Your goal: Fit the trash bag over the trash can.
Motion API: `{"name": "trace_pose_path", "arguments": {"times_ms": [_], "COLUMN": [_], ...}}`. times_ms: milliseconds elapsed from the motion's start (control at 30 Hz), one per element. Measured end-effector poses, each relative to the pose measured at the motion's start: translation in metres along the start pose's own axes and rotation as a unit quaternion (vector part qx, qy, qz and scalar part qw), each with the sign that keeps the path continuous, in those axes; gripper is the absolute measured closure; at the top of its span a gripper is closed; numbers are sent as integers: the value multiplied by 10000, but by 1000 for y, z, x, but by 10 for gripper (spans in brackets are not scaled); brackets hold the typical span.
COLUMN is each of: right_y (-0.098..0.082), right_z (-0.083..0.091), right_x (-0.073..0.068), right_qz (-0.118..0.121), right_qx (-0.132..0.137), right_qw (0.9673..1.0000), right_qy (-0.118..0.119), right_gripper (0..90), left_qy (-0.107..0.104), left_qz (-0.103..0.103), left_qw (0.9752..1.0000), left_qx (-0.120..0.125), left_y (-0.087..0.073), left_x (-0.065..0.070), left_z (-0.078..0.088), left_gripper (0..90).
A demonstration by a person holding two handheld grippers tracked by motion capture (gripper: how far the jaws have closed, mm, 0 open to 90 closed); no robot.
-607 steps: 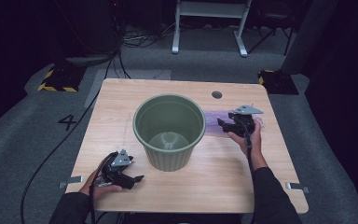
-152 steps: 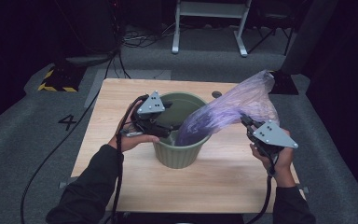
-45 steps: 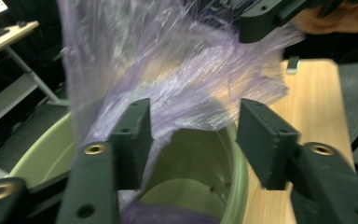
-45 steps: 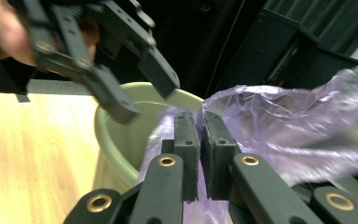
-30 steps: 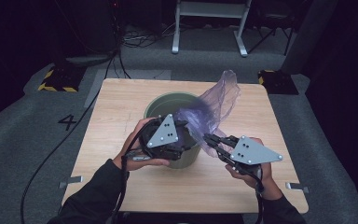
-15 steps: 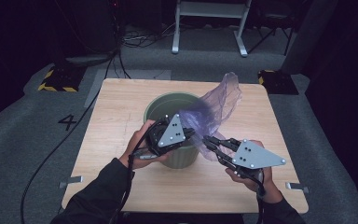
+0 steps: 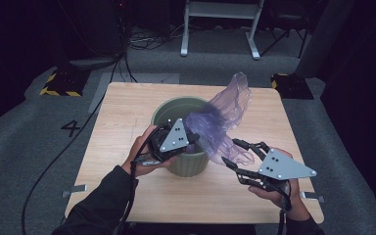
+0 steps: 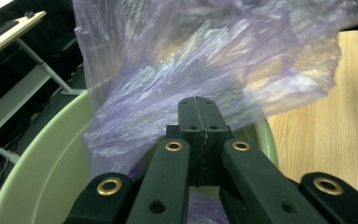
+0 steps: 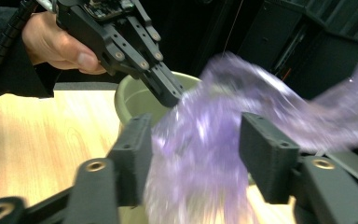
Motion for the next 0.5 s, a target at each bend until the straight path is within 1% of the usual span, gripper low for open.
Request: {"name": "trace_pose_path", "arguments": {"times_ms": [100, 133, 167, 233, 267, 300, 333, 367, 400, 467, 500], "right_y": [-6, -8, -10, -12, -12, -13, -13, -13, -14, -17, -18], "right_z": [7, 9, 9, 10, 10, 8, 5, 1, -6, -14, -17], "right_x": [7, 9, 10, 12, 13, 13, 13, 13, 12, 13, 13], "right_qz": [-124, -208, -238, -249, -252, -272, -286, -314, -338, -256, -267], "right_qx": [-63, -86, -123, -211, -223, -246, -245, -248, -319, -419, -444], "right_qw": [9997, 9996, 9995, 9993, 9993, 9993, 9993, 9992, 9988, 9987, 9986], "right_qy": [-184, -180, -162, -181, -144, -83, -13, 43, 134, 145, 142], "right_gripper": [413, 414, 414, 458, 475, 509, 574, 607, 644, 730, 788], "left_qy": [-30, -23, -14, -50, -50, -80, -88, -92, -105, -119, -138], "left_qz": [21, 12, -2, -12, -33, -36, -17, 9, 23, 57, 74], "left_qw": [10000, 10000, 10000, 10000, 10000, 10000, 9999, 9999, 9999, 9998, 9997], "left_qx": [33, 35, 37, 20, 19, 32, 57, 60, 71, 123, 166], "left_y": [-1, -1, -2, -2, -3, -3, -2, -2, -2, -1, 0], "left_x": [0, 0, 0, 1, 1, 1, 0, -1, -1, -1, -1], "left_z": [1, 1, 1, 2, 2, 2, 2, 2, 3, 4, 5], "left_gripper": [900, 900, 900, 900, 900, 900, 900, 900, 900, 899, 895]}}
Point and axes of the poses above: each handheld gripper's, and its own axes: z roughly backward along the jaws, y roughly out of its top, x roughly to its right, the point moved 9 cm from there along -z, roughly forward along the jaws, and after that the axes turned 14 degrees about z, right-handed, at the moved point
